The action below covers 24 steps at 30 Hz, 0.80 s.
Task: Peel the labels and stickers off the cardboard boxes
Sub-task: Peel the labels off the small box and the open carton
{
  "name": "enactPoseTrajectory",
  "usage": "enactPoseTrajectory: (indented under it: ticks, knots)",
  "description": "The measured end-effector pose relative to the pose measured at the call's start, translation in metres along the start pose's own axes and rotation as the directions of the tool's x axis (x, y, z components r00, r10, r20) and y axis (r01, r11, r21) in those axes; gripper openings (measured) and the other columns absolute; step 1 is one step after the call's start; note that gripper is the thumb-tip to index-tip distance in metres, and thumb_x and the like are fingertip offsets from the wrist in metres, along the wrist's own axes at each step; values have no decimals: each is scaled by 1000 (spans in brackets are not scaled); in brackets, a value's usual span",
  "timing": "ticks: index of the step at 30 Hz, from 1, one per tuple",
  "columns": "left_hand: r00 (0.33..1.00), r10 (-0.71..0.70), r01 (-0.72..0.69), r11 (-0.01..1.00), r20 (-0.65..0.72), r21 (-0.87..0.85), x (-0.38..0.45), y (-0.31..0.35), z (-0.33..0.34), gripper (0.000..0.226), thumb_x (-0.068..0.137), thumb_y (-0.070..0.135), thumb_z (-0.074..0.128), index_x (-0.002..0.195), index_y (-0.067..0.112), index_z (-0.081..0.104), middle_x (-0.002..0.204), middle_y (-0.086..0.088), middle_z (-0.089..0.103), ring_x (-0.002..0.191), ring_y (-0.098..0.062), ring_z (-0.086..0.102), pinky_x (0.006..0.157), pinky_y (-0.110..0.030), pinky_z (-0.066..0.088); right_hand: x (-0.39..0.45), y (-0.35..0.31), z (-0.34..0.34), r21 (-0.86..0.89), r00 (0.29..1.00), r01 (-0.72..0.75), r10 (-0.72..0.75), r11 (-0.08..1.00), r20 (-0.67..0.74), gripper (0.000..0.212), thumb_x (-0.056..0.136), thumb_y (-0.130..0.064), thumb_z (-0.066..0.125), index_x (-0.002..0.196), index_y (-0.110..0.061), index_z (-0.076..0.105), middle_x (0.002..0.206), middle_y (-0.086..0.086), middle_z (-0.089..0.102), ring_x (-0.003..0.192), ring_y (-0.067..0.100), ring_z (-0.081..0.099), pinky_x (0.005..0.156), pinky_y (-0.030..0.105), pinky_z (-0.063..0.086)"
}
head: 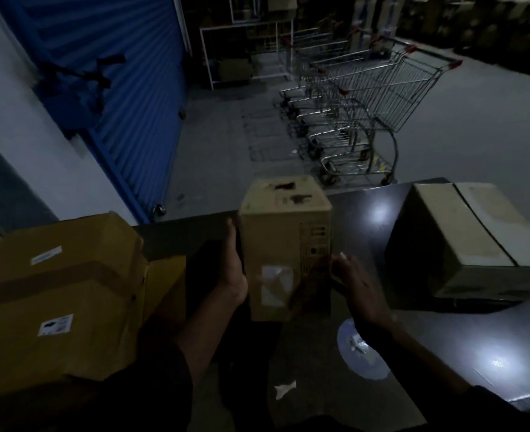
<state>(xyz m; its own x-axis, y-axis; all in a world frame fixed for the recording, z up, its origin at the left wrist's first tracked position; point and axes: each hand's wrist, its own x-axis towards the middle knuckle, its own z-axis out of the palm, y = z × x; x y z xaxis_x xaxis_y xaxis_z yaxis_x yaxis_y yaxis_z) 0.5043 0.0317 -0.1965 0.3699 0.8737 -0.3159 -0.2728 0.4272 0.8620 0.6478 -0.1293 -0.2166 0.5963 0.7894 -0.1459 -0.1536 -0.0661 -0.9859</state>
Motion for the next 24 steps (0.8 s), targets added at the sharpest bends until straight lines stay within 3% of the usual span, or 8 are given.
enactPoseTrajectory:
  ticks: [3,6,9,13,16,18,20,24]
  knots:
    - [990,-138,138,990,20,27,-17,-32,-12,49,91,68,40,108,32,69,121,-6,70,108,-23,65,100,-47,49,-7,13,-4,53,991,-109,113,993,-74,42,102,-40,43,110,-5,64,104,4,72,101,19,68,81,29,51]
    - [967,-251,249,967,52,51,-20,-44,-23,62,87,74,40,116,28,70,116,-6,72,108,-26,65,89,-45,51,-12,24,-15,-13,988,-152,152,988,-23,37,104,-45,36,112,-24,66,107,-6,70,97,11,68,78,29,53]
    - [962,-254,239,961,102,136,-25,-48,-24,63,92,69,36,124,24,66,116,-7,72,109,-27,66,84,-43,51,-17,34,-19,-67,975,-201,207,977,79,25,106,-41,36,121,-39,55,114,-20,65,96,-5,64,71,21,51]
    - [967,-240,228,964,79,137,-32,-52,-27,59,95,64,34,125,24,65,115,-7,73,107,-24,67,81,-40,52,-17,37,-17,0,968,-245,244,970,56,41,99,-56,38,128,-31,55,122,-13,64,107,0,60,80,27,49]
    - [977,-211,207,973,33,98,-32,-55,-26,68,85,75,39,126,26,65,123,-6,69,116,-25,63,98,-49,48,-22,26,-14,-13,988,-148,148,989,47,34,99,-51,40,122,-34,58,119,-15,64,110,-3,59,77,15,49]
    - [985,-171,170,984,-13,-47,-28,-48,-23,77,80,77,41,131,24,61,129,-9,66,118,-27,61,100,-49,47,-20,12,-9,-218,998,47,-35,975,58,37,99,-54,39,125,-37,57,124,-13,61,111,-3,58,75,6,47]
    - [988,-152,141,964,-30,-223,-27,-43,-18,80,78,79,44,131,21,60,126,-13,67,116,-31,62,100,-48,48,-9,-4,1,-514,948,313,-294,798,121,50,97,-63,38,140,-38,49,138,-10,53,124,5,49,93,16,41]
    - [955,-278,242,931,-104,-272,-41,-70,-18,67,87,73,42,120,19,62,114,-18,70,110,-35,63,104,-51,44,16,-49,37,-807,712,585,-528,80,464,57,91,-55,51,143,-31,47,143,-6,53,125,20,49,96,39,38]
